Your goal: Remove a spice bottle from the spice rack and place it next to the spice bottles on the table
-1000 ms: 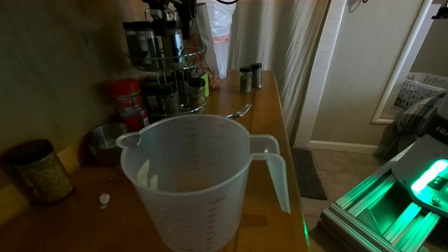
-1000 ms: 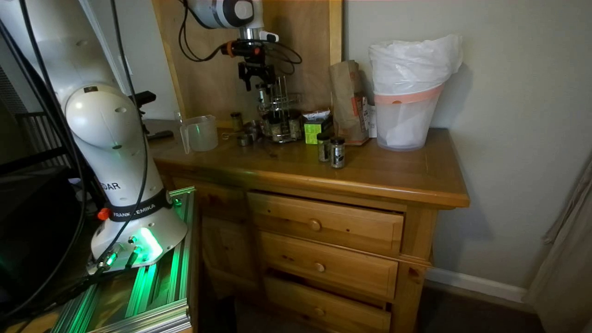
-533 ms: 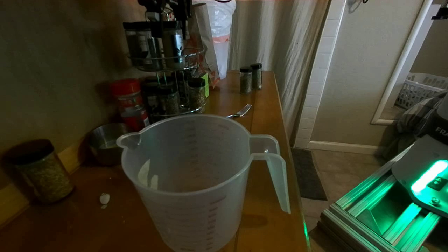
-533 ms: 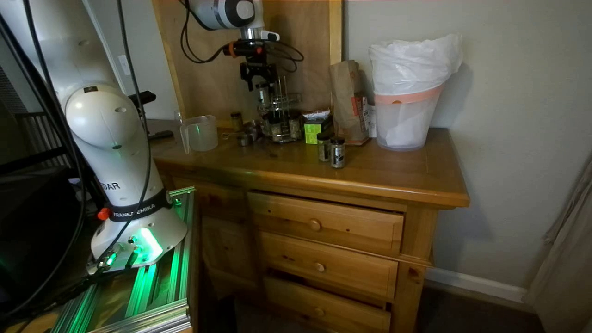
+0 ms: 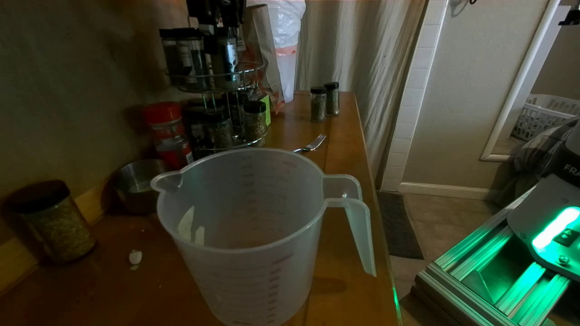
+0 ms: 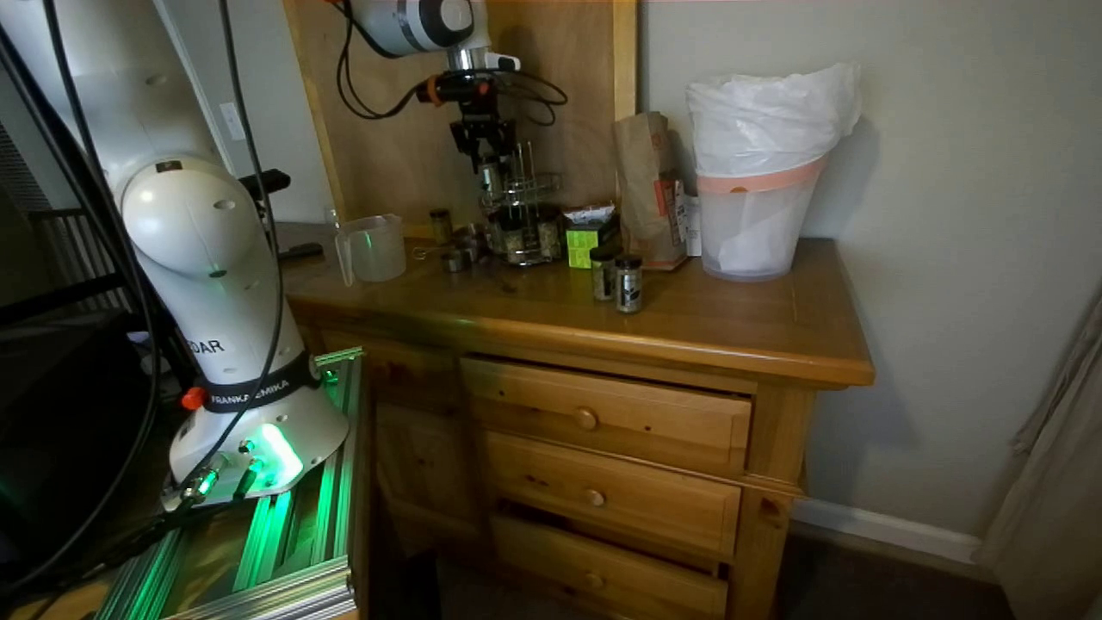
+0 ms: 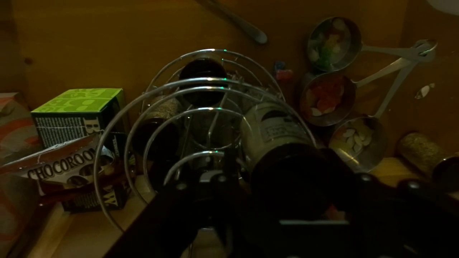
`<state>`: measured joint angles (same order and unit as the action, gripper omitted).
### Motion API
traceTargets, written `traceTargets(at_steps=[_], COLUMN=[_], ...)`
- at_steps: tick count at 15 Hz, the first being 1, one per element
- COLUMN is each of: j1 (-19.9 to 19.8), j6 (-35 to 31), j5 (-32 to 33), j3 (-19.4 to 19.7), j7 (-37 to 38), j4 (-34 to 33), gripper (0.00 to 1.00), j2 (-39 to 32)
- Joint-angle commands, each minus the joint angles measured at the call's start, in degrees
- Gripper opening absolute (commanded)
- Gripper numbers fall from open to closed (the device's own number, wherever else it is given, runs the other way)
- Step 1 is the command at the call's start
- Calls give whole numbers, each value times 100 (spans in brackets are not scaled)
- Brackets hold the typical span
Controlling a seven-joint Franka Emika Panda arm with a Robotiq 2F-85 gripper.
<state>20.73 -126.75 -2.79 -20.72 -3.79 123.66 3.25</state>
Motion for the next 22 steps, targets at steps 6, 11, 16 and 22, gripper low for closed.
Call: traceTargets(at_steps=[6, 11, 16, 22], j1=[127, 1, -266, -471], j6=[212, 555, 731, 687], j5=[759, 1084, 915, 786], j3=[-262, -235, 13, 255], j7=[549, 957, 1346, 1301], j4=[-207, -274, 5, 81], gripper=[24, 24, 24, 49], j2=[209, 655, 1354, 1475])
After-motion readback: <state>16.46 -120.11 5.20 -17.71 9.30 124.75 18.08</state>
